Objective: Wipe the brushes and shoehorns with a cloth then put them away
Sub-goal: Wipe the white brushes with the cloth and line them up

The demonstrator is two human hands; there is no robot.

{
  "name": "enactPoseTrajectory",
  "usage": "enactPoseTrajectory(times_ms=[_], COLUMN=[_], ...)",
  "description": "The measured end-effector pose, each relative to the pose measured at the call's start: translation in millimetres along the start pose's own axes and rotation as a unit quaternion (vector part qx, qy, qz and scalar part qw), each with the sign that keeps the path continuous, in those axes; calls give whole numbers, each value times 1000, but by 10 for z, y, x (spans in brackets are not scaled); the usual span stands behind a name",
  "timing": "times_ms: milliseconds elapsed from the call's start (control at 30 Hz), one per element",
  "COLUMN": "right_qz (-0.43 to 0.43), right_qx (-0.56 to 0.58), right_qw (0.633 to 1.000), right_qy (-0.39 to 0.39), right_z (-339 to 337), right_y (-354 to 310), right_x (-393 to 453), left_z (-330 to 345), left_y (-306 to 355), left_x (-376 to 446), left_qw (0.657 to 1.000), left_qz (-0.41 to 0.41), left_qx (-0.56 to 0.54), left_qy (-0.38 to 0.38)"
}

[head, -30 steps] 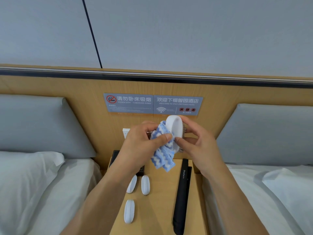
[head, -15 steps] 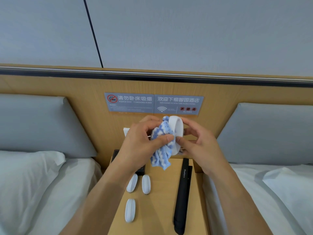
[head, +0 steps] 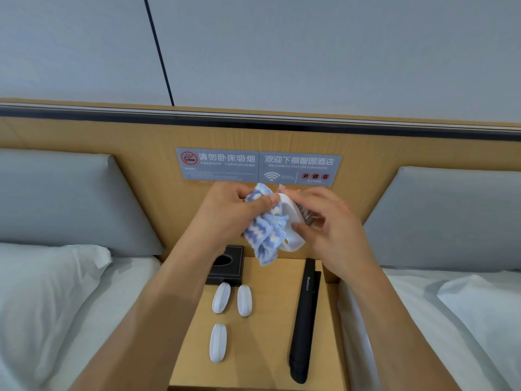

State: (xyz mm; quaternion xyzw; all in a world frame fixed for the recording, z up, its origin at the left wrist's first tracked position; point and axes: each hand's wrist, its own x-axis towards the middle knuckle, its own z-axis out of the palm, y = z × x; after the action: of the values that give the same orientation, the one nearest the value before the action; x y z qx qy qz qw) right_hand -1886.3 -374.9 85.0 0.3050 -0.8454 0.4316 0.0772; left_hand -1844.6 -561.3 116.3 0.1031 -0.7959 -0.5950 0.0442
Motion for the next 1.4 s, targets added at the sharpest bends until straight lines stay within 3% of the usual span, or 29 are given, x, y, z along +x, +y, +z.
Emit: enactPoseTrajectory(times_ms=[200, 433, 633, 767, 1000, 1200, 1400], right_qz=[-1, 119, 191, 271, 355, 462, 555], right_qx=[-16, 140, 290, 391, 438, 462, 394], right_qw=[1000, 982, 938, 879, 824, 756, 730], right_qy=[23, 33, 21, -3, -46, -31, -65], right_z=[67, 177, 157, 116, 242, 538, 1023], right_y=[-50, -7, 76, 155, 282, 504, 800], right_x=[-2, -80, -72, -43, -23, -249, -527], left_z=[4, 54, 146, 127, 79, 11, 84], left_y=[-13, -125, -219, -317, -518, -854, -1361], left_x=[78, 3, -90, -118, -92, -22, -1], left_qw=[999, 999, 983, 965, 925, 938, 971], left_qz=[-28, 51, 171, 223, 282, 230, 123], left_qx=[-18, -1, 59, 119, 248, 260, 198], left_qy=[18, -10, -21, -71, -51, 13, 47])
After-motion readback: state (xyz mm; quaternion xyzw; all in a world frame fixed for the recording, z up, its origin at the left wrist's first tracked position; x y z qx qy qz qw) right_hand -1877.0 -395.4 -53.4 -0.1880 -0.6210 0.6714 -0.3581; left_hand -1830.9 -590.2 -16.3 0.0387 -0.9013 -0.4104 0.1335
